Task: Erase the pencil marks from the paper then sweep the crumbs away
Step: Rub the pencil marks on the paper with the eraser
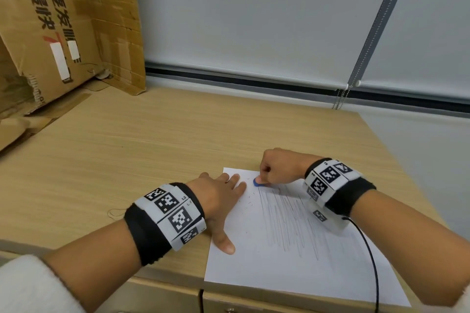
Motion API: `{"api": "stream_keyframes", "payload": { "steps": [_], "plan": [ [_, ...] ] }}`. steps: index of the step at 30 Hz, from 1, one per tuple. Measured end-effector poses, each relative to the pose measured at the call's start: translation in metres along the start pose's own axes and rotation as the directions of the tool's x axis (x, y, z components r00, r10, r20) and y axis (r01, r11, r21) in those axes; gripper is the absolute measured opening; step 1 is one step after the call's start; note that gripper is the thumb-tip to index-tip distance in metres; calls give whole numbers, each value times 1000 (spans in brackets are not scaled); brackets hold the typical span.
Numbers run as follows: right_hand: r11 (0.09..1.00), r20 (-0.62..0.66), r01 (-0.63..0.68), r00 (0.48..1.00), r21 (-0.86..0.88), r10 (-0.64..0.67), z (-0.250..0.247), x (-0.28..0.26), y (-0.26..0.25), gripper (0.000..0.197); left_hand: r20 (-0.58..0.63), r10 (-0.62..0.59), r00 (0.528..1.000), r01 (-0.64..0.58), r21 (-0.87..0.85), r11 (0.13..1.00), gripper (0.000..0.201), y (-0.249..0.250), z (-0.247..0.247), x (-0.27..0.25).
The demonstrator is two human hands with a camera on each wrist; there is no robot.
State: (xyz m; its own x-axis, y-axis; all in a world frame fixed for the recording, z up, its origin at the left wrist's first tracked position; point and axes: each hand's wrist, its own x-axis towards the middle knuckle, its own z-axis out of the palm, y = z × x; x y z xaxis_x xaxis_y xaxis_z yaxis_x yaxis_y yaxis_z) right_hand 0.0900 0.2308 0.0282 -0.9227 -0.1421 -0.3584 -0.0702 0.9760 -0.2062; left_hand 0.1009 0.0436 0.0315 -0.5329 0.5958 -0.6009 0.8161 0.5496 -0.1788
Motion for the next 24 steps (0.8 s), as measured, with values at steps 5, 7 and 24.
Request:
{"api": "stream_keyframes", "payload": {
  "steps": [5,7,24],
  "plan": [
    [999,155,12,988,-32,-7,2,-8,-3,42,11,-11,1000,11,-12,1000,132,0,0,2],
    [999,123,-5,992,-40,9,-1,-5,-2,40,22,-15,1000,15,-8,1000,132,1,-1,2],
    [969,-74,48,995,-240,-68,6,-13,-4,30,20,-1,1000,4,-139,990,121,-1,-8,4]
  ]
}}
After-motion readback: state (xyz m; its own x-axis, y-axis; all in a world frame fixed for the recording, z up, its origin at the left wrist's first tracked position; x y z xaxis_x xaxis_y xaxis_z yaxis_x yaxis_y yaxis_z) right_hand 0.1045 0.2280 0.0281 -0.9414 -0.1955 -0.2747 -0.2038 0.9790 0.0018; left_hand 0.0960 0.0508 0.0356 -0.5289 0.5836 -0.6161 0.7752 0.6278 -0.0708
